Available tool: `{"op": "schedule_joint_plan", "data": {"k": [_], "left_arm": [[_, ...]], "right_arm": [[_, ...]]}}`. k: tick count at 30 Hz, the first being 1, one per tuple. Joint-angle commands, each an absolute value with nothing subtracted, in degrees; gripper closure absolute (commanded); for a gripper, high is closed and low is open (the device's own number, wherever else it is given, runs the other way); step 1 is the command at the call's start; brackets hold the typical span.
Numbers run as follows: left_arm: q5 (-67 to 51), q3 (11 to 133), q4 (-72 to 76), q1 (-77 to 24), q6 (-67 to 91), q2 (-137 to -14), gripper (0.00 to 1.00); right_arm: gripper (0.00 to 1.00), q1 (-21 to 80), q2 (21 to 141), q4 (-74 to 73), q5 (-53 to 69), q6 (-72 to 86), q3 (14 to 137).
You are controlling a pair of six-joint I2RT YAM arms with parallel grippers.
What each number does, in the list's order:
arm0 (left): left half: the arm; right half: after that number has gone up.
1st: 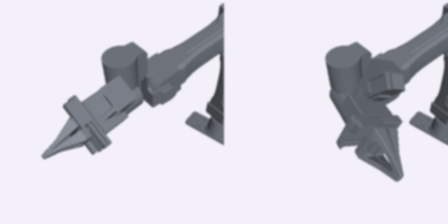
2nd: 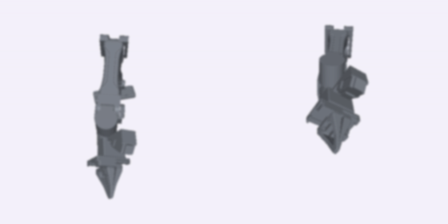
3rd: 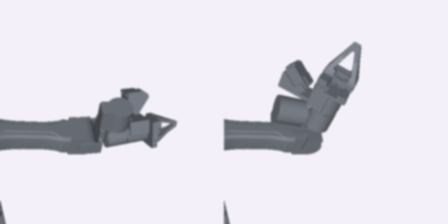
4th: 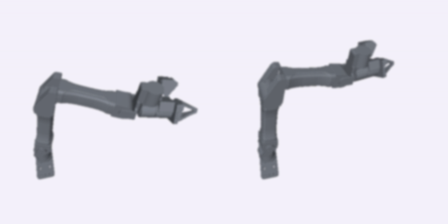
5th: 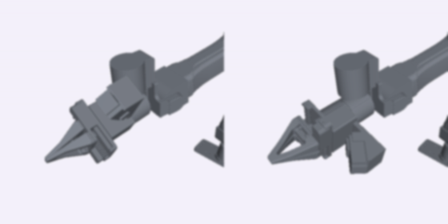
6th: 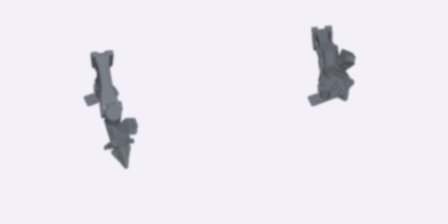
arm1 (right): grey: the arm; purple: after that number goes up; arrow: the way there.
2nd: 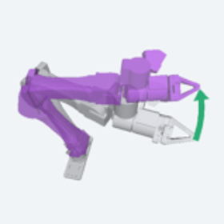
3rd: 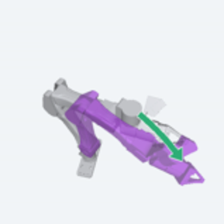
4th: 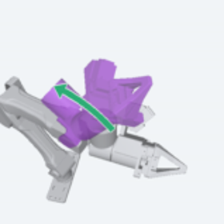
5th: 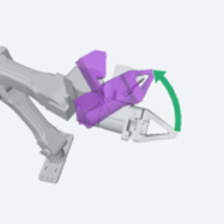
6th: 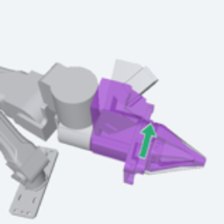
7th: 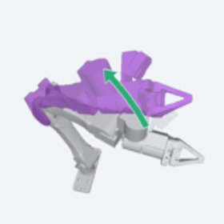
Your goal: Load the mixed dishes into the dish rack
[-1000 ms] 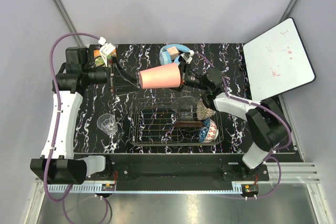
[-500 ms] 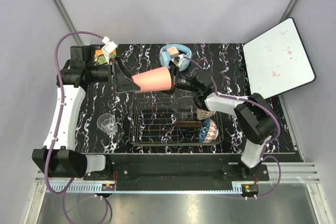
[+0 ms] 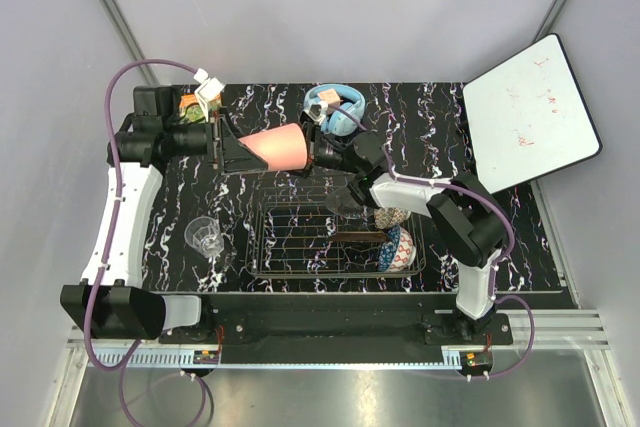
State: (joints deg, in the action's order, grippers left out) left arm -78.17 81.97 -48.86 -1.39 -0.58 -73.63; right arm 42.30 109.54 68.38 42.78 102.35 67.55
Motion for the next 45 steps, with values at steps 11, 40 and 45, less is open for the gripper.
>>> {"op": "schedule_joint_plan", "data": {"k": [11,40,45], "left_arm": [[-75.7,84.5,-43.1,-0.2,2.7,-72.7,0.81],[-1.1,81.7,-57.0,-28.2,-12.5,-87.4,0.97],[-0.2,80.3,-56.1,-30.7,-12.0,-91.3,0.98]], "right_arm": [[0.67,43.1,107.2,69.8,42.9,101.2,60.7],[0.0,27.9,52.9,-8.2,24.5,40.1,62.3],[0.0,27.9,52.9,-8.4,24.6,41.2,60.5]]}}
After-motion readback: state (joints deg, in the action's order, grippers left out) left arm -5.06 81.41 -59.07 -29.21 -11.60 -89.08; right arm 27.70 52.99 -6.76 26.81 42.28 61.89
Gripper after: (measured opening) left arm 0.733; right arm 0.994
